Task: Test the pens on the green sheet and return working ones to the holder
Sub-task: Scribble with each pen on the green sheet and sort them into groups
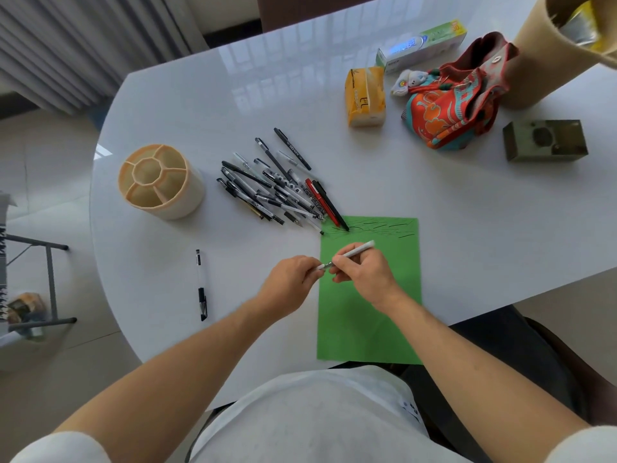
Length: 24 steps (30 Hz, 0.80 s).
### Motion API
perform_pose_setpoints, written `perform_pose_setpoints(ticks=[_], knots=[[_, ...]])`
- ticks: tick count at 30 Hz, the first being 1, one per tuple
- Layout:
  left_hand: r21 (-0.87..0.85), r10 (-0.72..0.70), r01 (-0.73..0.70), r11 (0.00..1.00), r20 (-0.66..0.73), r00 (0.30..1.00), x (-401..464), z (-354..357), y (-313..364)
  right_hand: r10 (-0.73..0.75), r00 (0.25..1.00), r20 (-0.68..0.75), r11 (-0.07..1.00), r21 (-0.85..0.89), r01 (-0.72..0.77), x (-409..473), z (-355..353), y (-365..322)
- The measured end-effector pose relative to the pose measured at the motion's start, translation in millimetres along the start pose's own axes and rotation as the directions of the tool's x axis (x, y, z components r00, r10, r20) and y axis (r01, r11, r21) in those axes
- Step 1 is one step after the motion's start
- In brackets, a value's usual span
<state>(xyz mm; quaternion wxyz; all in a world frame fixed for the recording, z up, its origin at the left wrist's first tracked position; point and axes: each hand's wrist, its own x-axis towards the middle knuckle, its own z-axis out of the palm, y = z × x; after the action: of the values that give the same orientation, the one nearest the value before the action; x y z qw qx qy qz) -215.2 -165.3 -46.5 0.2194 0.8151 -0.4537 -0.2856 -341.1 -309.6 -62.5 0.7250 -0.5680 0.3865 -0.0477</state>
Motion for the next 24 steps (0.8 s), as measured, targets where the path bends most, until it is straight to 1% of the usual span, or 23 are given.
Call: perform_pose_setpoints(ticks=[5,8,10,12,13,14,15,16,18,19,21,24], knots=[[0.031,-0.02,0.02,0.999,-0.024,1.0,-6.7,-1.8,-1.9,0.015,1.0,-0.009,0.999,-0.034,-0.015,-3.9,8.7,2.9],[-0.014,-0.031,0.031,0.999,-0.009,0.999,-11.2,1.0,-2.3,0.029,0.999,0.023,0.993,-0.115,-0.026,-2.9,10.7,1.6],[-0.06,-0.023,0.024,0.998,0.021,1.0,-11.2,4.9,2.2,0.051,0.998,0.033,0.992,-0.117,-0.047,-0.5,7.0,-4.0],[-0.033,0.008,-0.007,0.999,0.03,1.0,-8.8,11.6,5.5,0.06,0.998,-0.028,0.996,-0.058,-0.062,3.8,-8.7,-13.0],[0.026,0.04,-0.041,0.999,0.048,0.998,-7.1,16.0,4.7,0.053,0.995,-0.083,0.996,-0.068,-0.059,6.6,-22.6,-18.1],[0.103,0.078,-0.087,0.991,0.086,0.993,-6.1,20.0,2.5,0.036,0.99,-0.137,0.988,-0.143,-0.056,9.3,-39.8,-22.8],[0.19,0.109,-0.135,0.972,0.139,0.984,-5.8,24.0,-0.6,0.017,0.983,-0.18,0.962,-0.265,-0.065,12.2,-59.1,-26.5],[0.268,0.134,-0.185,0.946,0.199,0.971,-6.1,28.1,-4.3,-0.004,0.976,-0.217,0.913,-0.399,-0.085,14.5,-78.7,-29.0],[0.361,0.152,-0.248,0.899,0.274,0.95,-8.6,36.0,-12.6,-0.053,0.958,-0.282,0.764,-0.63,-0.143,18.2,-116.2,-29.1],[0.382,0.153,-0.254,0.888,0.274,0.949,-10.7,38.6,-16.1,-0.071,0.95,-0.306,0.687,-0.705,-0.176,19.8,-132.4,-27.0],[0.395,0.147,-0.23,0.889,0.23,0.962,-16.5,40.6,-21.6,-0.081,0.935,-0.345,0.567,-0.788,-0.241,21.9,-157.2,-21.7],[0.411,0.136,-0.196,0.89,0.171,0.976,-28.3,39.6,-31.2,-0.078,0.919,-0.387,0.468,-0.828,-0.309,24.0,-175.5,-16.9]])
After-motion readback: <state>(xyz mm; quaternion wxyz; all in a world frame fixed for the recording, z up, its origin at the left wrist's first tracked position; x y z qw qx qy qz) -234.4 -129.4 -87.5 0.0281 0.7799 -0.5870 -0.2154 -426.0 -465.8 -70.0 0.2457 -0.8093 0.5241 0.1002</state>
